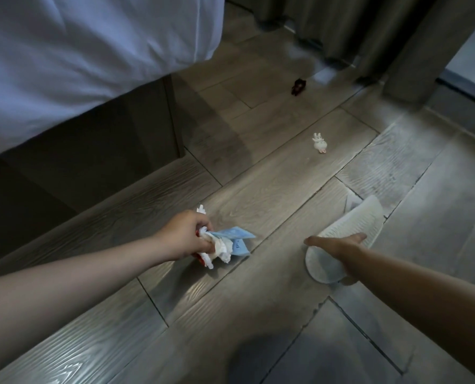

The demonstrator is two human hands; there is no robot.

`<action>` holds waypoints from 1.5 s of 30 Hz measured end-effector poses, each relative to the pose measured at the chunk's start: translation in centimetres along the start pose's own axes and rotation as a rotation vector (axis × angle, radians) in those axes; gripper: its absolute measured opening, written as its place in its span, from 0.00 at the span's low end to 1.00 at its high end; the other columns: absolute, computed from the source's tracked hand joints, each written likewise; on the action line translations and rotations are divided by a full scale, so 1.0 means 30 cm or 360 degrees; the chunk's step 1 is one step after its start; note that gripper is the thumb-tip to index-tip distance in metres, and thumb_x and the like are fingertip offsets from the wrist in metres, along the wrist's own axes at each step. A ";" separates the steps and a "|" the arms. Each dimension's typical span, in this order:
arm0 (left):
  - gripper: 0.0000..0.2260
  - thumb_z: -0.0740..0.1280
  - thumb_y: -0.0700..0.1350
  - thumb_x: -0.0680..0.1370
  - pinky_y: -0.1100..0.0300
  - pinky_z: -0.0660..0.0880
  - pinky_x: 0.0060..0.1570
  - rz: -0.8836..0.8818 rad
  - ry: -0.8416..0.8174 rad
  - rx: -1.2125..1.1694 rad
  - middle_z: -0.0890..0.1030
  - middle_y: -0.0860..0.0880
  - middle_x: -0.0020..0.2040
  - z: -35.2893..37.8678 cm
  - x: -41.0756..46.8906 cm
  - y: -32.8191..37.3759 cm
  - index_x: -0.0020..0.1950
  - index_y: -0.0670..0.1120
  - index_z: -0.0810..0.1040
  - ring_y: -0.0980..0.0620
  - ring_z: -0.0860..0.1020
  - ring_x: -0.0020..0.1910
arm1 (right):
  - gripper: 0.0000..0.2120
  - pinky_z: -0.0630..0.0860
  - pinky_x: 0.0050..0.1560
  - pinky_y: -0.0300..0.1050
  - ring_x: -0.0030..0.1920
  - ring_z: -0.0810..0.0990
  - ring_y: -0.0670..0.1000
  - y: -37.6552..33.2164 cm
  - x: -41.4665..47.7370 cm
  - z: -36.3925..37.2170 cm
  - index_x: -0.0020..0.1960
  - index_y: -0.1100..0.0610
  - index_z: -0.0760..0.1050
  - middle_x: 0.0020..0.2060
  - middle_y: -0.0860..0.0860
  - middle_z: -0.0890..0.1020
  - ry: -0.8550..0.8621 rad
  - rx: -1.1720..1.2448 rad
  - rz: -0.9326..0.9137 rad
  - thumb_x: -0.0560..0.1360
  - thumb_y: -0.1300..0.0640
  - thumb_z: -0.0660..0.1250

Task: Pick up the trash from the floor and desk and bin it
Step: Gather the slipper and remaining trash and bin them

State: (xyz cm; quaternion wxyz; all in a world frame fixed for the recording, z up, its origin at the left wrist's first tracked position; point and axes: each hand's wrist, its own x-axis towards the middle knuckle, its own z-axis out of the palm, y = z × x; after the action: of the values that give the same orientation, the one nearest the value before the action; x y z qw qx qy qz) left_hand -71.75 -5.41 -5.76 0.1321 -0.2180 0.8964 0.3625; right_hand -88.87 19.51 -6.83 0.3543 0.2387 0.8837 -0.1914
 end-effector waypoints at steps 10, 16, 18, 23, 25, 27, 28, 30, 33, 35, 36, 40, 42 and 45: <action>0.12 0.75 0.42 0.66 0.59 0.70 0.37 0.0019 0.0045 -0.0038 0.73 0.53 0.37 -0.004 -0.017 0.028 0.31 0.54 0.74 0.55 0.72 0.37 | 0.66 0.65 0.66 0.71 0.73 0.56 0.69 0.059 -0.017 -0.018 0.76 0.48 0.31 0.76 0.64 0.49 -0.0094 0.0139 -0.0082 0.61 0.48 0.81; 0.08 0.77 0.42 0.65 0.59 0.72 0.36 0.0003 0.0066 -0.0064 0.76 0.52 0.37 -0.005 -0.026 0.029 0.37 0.50 0.78 0.55 0.73 0.36 | 0.65 0.72 0.60 0.69 0.67 0.64 0.68 0.042 -0.090 0.010 0.77 0.45 0.36 0.71 0.61 0.57 0.0031 -0.0030 -0.0446 0.58 0.44 0.81; 0.08 0.77 0.42 0.65 0.53 0.77 0.40 -0.0019 0.0078 -0.0129 0.77 0.52 0.38 -0.012 -0.032 0.032 0.39 0.48 0.80 0.54 0.76 0.37 | 0.62 0.72 0.62 0.66 0.66 0.64 0.67 0.030 -0.110 0.007 0.77 0.46 0.41 0.70 0.61 0.59 0.0067 -0.0054 -0.0631 0.59 0.44 0.81; 0.08 0.77 0.42 0.66 0.56 0.80 0.40 -0.0069 0.0149 -0.0286 0.80 0.48 0.39 -0.011 -0.043 -0.002 0.42 0.44 0.82 0.51 0.79 0.39 | 0.62 0.70 0.63 0.61 0.67 0.65 0.66 0.007 -0.139 0.034 0.78 0.45 0.36 0.71 0.60 0.56 -0.0052 -0.0052 -0.0788 0.62 0.45 0.80; 0.08 0.76 0.42 0.67 0.69 0.72 0.32 -0.0089 0.0162 -0.0294 0.78 0.51 0.35 0.000 -0.045 -0.023 0.44 0.44 0.82 0.57 0.74 0.34 | 0.62 0.72 0.62 0.61 0.66 0.66 0.65 0.001 -0.141 0.053 0.77 0.44 0.37 0.70 0.60 0.56 -0.0093 -0.0065 -0.0808 0.61 0.46 0.80; 0.10 0.77 0.43 0.66 0.66 0.69 0.33 -0.0131 0.0176 -0.0336 0.78 0.49 0.36 0.019 -0.038 -0.053 0.44 0.43 0.82 0.56 0.73 0.34 | 0.62 0.72 0.62 0.61 0.66 0.66 0.64 -0.005 -0.140 0.070 0.77 0.43 0.37 0.70 0.58 0.56 -0.0144 -0.0077 -0.0838 0.62 0.47 0.80; 0.12 0.77 0.47 0.64 0.61 0.70 0.35 -0.0151 0.0192 -0.0375 0.79 0.47 0.38 0.029 -0.029 -0.071 0.43 0.44 0.82 0.54 0.74 0.35 | 0.62 0.72 0.61 0.60 0.67 0.65 0.63 -0.007 -0.133 0.076 0.77 0.42 0.37 0.70 0.57 0.56 -0.0171 -0.0090 -0.0861 0.62 0.47 0.80; 0.14 0.74 0.52 0.59 0.56 0.72 0.38 -0.0194 0.0195 -0.0445 0.80 0.47 0.40 0.047 -0.017 -0.100 0.41 0.49 0.81 0.52 0.75 0.37 | 0.61 0.72 0.61 0.59 0.67 0.64 0.61 -0.014 -0.120 0.085 0.77 0.42 0.37 0.70 0.55 0.56 -0.0200 -0.0111 -0.0918 0.63 0.48 0.80; 0.11 0.76 0.51 0.60 0.58 0.71 0.37 -0.0235 0.0186 -0.0513 0.78 0.50 0.41 0.057 -0.007 -0.117 0.39 0.52 0.81 0.53 0.75 0.38 | 0.60 0.72 0.61 0.57 0.62 0.65 0.56 -0.022 -0.095 0.078 0.77 0.42 0.36 0.69 0.54 0.56 -0.0207 -0.0100 -0.0980 0.64 0.50 0.80; 0.08 0.77 0.46 0.63 0.59 0.69 0.37 -0.0249 0.0195 -0.0534 0.76 0.51 0.41 0.044 -0.013 -0.111 0.39 0.52 0.81 0.54 0.74 0.37 | 0.60 0.74 0.58 0.55 0.61 0.66 0.55 -0.027 -0.090 0.061 0.77 0.41 0.36 0.69 0.53 0.56 -0.0202 -0.0115 -0.1000 0.65 0.50 0.79; 0.08 0.77 0.46 0.63 0.59 0.69 0.37 -0.0258 0.0207 -0.0539 0.76 0.52 0.39 0.037 -0.030 -0.106 0.38 0.51 0.81 0.55 0.74 0.36 | 0.59 0.74 0.55 0.52 0.59 0.66 0.54 -0.022 -0.099 0.055 0.77 0.42 0.36 0.69 0.53 0.56 -0.0175 -0.0135 -0.1021 0.65 0.50 0.79; 0.09 0.77 0.43 0.64 0.66 0.68 0.35 -0.0352 0.0187 -0.0567 0.76 0.52 0.39 0.040 -0.109 -0.116 0.38 0.53 0.81 0.59 0.75 0.35 | 0.58 0.79 0.54 0.54 0.56 0.65 0.51 0.070 -0.128 0.065 0.77 0.40 0.37 0.66 0.49 0.57 -0.0256 -0.0040 -0.0936 0.65 0.52 0.78; 0.09 0.77 0.45 0.63 0.64 0.69 0.37 -0.0413 0.0150 -0.0576 0.78 0.50 0.41 0.058 -0.166 -0.123 0.39 0.55 0.81 0.57 0.77 0.38 | 0.59 0.82 0.50 0.56 0.58 0.66 0.52 0.153 -0.172 0.089 0.76 0.37 0.38 0.64 0.45 0.58 -0.0408 0.0066 -0.0875 0.64 0.53 0.79; 0.08 0.76 0.47 0.63 0.61 0.72 0.39 -0.0529 0.0122 -0.0659 0.80 0.47 0.42 0.077 -0.271 -0.095 0.39 0.55 0.81 0.52 0.79 0.39 | 0.59 0.83 0.45 0.52 0.59 0.67 0.51 0.253 -0.275 0.121 0.76 0.36 0.38 0.63 0.43 0.59 -0.0498 0.0121 -0.0831 0.64 0.51 0.80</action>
State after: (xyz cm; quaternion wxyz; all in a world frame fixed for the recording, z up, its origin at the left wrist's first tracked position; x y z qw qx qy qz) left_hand -63.10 -3.20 -5.85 0.1085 -0.3981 0.7594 0.5030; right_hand -77.46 21.48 -4.66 0.4156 -0.0158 0.8421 -0.3434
